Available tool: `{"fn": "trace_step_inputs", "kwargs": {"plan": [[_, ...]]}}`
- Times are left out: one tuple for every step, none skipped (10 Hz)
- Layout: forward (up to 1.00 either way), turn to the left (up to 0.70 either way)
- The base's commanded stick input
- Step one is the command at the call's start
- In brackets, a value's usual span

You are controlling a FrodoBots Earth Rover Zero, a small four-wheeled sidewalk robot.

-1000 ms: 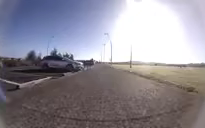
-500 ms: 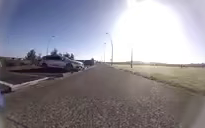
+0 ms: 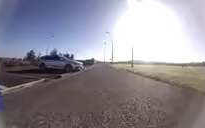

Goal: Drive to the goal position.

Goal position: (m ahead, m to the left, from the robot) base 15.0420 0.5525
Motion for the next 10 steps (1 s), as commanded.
{"fn": "trace_step_inputs", "kwargs": {"plan": [[0.70,0.00],[0.70,0.00],[0.70,0.00],[0.70,0.00],[0.70,0.00],[0.70,0.00],[0.70,0.00],[0.70,0.00],[0.70,0.00],[0.70,0.00]]}}
